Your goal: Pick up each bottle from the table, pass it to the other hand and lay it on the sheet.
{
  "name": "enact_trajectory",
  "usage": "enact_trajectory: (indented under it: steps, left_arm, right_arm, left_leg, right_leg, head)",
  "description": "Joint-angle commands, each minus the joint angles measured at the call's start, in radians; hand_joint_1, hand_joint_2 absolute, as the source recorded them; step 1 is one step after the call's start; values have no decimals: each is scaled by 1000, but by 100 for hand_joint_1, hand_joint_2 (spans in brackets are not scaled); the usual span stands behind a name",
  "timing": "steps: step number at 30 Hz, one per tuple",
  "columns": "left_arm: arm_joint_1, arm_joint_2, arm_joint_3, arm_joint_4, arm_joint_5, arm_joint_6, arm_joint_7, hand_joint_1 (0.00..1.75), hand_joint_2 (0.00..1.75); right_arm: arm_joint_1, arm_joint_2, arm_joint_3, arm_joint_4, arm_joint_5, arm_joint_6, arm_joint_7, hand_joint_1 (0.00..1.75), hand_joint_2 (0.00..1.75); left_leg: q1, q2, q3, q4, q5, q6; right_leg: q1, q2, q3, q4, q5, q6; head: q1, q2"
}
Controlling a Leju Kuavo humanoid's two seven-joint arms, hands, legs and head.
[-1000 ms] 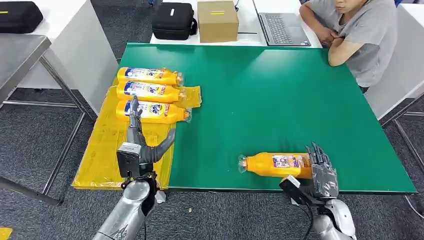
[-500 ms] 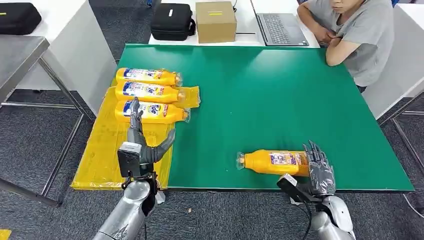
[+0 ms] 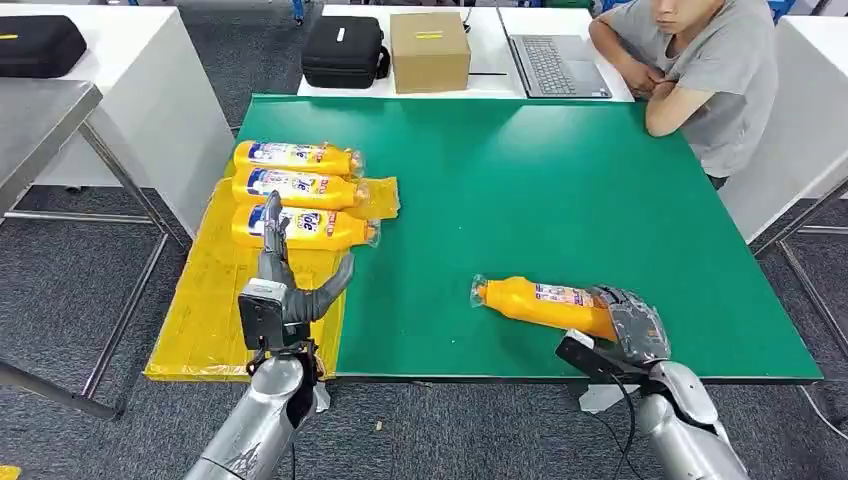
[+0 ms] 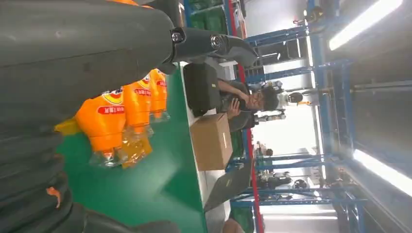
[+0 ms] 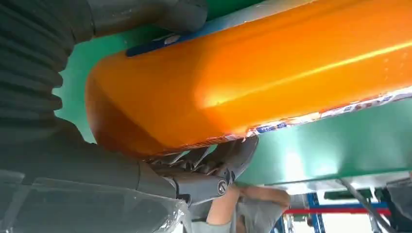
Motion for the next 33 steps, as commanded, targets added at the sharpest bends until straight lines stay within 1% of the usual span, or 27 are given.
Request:
enact_trajectory:
  steps: [1, 4, 5, 6, 8, 9, 10, 11, 12, 13, 14, 16, 18, 20, 22, 23, 25, 26, 33]
  left_arm:
    - [-61, -5, 10, 84, 0, 4, 3, 0, 175]
    - [-58, -5, 9, 80, -1, 6, 3, 0, 175]
    - [-58, -5, 9, 80, -1, 6, 3, 0, 175]
    - [-58, -5, 9, 80, -1, 6, 3, 0, 175]
    - [-58, -5, 9, 80, -1, 6, 3, 0, 175]
    - [-58, -5, 9, 80, -1, 6, 3, 0, 175]
    - [-58, -5, 9, 80, -1, 6, 3, 0, 175]
    - [-58, -5, 9, 80, -1, 6, 3, 0, 175]
    - [-58, -5, 9, 80, -1, 6, 3, 0, 175]
    - [-50, -4, 8, 70, -5, 13, 3, 0, 175]
    - [-48, -3, 8, 63, -9, 23, 3, 0, 175]
    - [-45, -1, 6, 57, -14, 35, 3, 0, 175]
    - [-46, -4, 15, 63, 0, 34, 3, 0, 175]
    - [-44, -9, 25, 71, 14, 28, 3, 0, 175]
    - [-41, -16, 36, 77, 25, 30, 3, 0, 175]
    - [-38, -19, 43, 75, 25, 47, 3, 0, 175]
    - [-38, -28, 54, 84, 31, 74, 3, 0, 175]
    - [-43, -32, 57, 97, 32, 89, 3, 0, 175]
    - [-46, -35, 58, 108, 32, 93, 3, 0, 175]
  right_arm:
    - [4, -13, 76, 148, -7, 105, 15, 175, 175]
    - [8, -13, 72, 145, -15, 104, 9, 175, 175]
    - [8, -13, 72, 145, -15, 104, 9, 175, 175]
    - [8, -13, 72, 145, -15, 104, 9, 175, 175]
    - [8, -13, 72, 145, -15, 104, 9, 175, 175]
    - [8, -13, 72, 145, -15, 104, 9, 175, 175]
    - [8, -13, 72, 145, -15, 104, 9, 175, 175]
    - [8, -13, 72, 145, -15, 104, 9, 175, 175]
    - [8, -13, 72, 145, -15, 104, 9, 175, 175]
    - [17, -5, 57, 132, -42, 87, -9, 175, 175]
    - [17, 5, 45, 127, -64, 74, -29, 175, 175]
    - [6, 24, 30, 126, -90, 47, -52, 175, 175]
    - [-5, 56, 1, 113, -129, -11, -90, 175, 175]
    - [13, 78, -30, 82, -174, -48, -121, 175, 175]
    - [46, 94, -56, 39, -216, -85, -156, 175, 175]
    - [62, 103, -71, 14, -236, -109, -175, 175, 175]
    - [82, 128, -92, -15, -274, -144, -212, 175, 175]
    - [81, 140, -103, -20, -298, -163, -233, 175, 175]
    - [80, 147, -110, -23, -313, -171, -243, 175, 175]
  left_leg:
    - [1, -2, 2, 0, -1, -2]
    - [2, -5, 2, -1, -1, -5]
    - [2, -3, 5, -1, -2, -3]
    - [2, -4, 4, -1, -1, -4]
    - [2, -3, 8, 0, -3, -2]
    - [2, -3, 8, -1, -4, -1]
    - [3, -5, 4, -1, -3, -2]
    - [2, -4, 9, -1, -4, -1]
    - [2, -3, 9, -2, -4, -1]
    - [2, -4, 8, -1, -4, -2]
    - [2, -2, 12, -1, -5, -1]
    - [3, -2, 12, -2, -4, -2]
    - [2, -1, 11, -3, -3, -1]
    - [2, 1, 13, -1, -4, 0]
    - [2, 0, 12, -2, -4, 0]
    - [2, 1, 11, -1, -4, 1]
    - [2, 0, 10, -2, -5, -1]
    - [2, 0, 10, -2, -5, 0]
    - [2, 0, 9, -2, -5, -1]
  right_leg:
    - [1, -3, 3, -1, -1, 0]
    - [3, -6, 4, -4, -1, -1]
    - [2, -4, 6, -3, -1, 0]
    - [2, -5, 6, -4, -1, -1]
    - [2, -4, 5, -4, -2, 0]
    - [2, -4, 3, -5, -2, 1]
    - [3, -7, 0, -5, -2, 0]
    - [3, -5, 4, -6, -3, 2]
    - [3, -5, 6, -6, -3, 2]
    - [3, -6, 4, -6, -3, 1]
    - [3, -3, 8, -7, -3, 2]
    - [3, -4, 10, -8, -3, 2]
    - [3, -2, 14, -8, -2, 2]
    - [2, 0, 17, -7, -1, 2]
    - [2, -1, 16, -7, -1, 2]
    - [2, 0, 16, -6, -1, 3]
    - [2, -1, 15, -6, -2, 1]
    - [2, 0, 15, -6, -2, 2]
    - [3, 0, 14, -6, -2, 2]
  head:
    - [0, 0]
    - [0, 0]
    - [0, 0]
    - [0, 0]
    - [0, 0]
    - [0, 0]
    - [0, 0]
    - [0, 0]
    - [0, 0]
    - [0, 0]
    - [0, 0]
    - [0, 0]
    - [0, 0]
    - [0, 0]
    - [0, 0]
    - [0, 0]
    - [0, 0]
    - [0, 0]
    - [0, 0]
